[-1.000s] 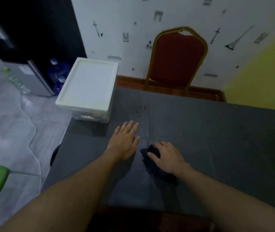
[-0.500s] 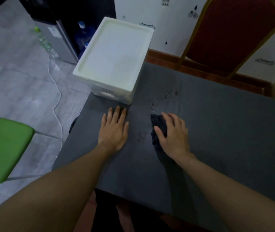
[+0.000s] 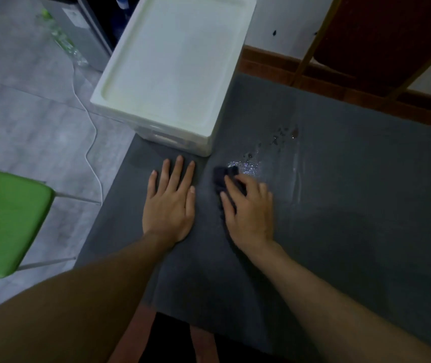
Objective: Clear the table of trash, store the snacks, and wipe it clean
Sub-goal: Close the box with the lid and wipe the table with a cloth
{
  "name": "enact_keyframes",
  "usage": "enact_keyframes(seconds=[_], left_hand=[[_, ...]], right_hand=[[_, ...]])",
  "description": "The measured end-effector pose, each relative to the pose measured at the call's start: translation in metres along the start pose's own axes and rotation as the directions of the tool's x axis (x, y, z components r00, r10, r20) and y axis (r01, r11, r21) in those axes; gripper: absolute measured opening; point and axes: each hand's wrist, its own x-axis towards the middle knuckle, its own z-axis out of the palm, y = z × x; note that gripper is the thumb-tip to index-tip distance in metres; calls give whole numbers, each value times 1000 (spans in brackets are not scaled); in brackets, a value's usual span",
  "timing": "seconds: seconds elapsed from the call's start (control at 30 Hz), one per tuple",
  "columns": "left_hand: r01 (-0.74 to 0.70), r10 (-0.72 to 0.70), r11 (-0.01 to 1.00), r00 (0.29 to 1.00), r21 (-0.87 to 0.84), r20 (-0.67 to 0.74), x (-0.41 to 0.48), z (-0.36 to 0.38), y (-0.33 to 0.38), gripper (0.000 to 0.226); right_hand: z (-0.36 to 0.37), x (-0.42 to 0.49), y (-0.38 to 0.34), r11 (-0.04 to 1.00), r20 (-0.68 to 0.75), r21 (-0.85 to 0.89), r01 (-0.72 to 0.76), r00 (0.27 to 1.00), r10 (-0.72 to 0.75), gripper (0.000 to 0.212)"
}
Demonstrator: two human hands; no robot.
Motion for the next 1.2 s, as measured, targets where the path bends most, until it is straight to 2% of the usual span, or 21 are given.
enact_keyframes(seconds=[0.1,0.17,0.23,0.33,0.4,0.53,0.6,0.67,0.77,0.83,0.87,0.9,1.0,1.07,1.2], left_hand=[[5,-5,1000,1000,-6,1,1,0,0,56],[6,-6,1000,1000,4,6,0,0,0,57],[10,-10,1000,1000,10,7,-1,0,0,57],[11,-11,1000,1000,10,11,0,-1,1,57],[8,-8,1000,1000,10,10,0,-1,2,57],[3,-3,1000,1000,-2,-1,1,-1,2,57],[9,-9,1000,1000,-9,-4,1,-1,2,57],[11,-11,1000,1000,-8,-7,0,0,2,57],[16,-16,1000,1000,4,-6,-1,1,2,57],[17,-17,1000,1000,7,-7,0,0,2,57],[15,-15,1000,1000,7,-9,0,0,2,57],[13,-13,1000,1000,5,-10,1,0,2,57],[4,-4,1000,1000,10,-6,2,0,1,58],[-1,1,1000,1000,10,-8,1,0,1,58],[-6,6,1000,1000,6,-25,0,0,2,57]], right_hand=[[-5,-41,3,957,42,48,288,956,-290,33],[-11,-45,20,924,48,44,379,923,-381,32],[-10,-27,34,945,14,25,325,945,-326,33],[0,12,32,994,-53,0,114,992,-113,33],[5,15,19,998,-75,30,48,996,-45,32],[-7,-20,24,959,19,65,275,961,-277,35],[-12,-11,42,944,13,62,324,945,-326,35],[-10,23,55,962,-46,54,267,963,-265,33],[-5,88,62,998,-165,3,63,984,-62,30],[1,105,52,998,-196,37,-49,979,56,30],[4,100,44,997,-198,56,-59,978,69,30],[6,88,37,997,-183,73,-19,983,32,31],[3,46,30,962,-34,105,253,967,-251,33],[-2,55,44,947,-32,74,313,950,-312,33],[-2,108,62,1000,-176,14,21,984,-18,31]])
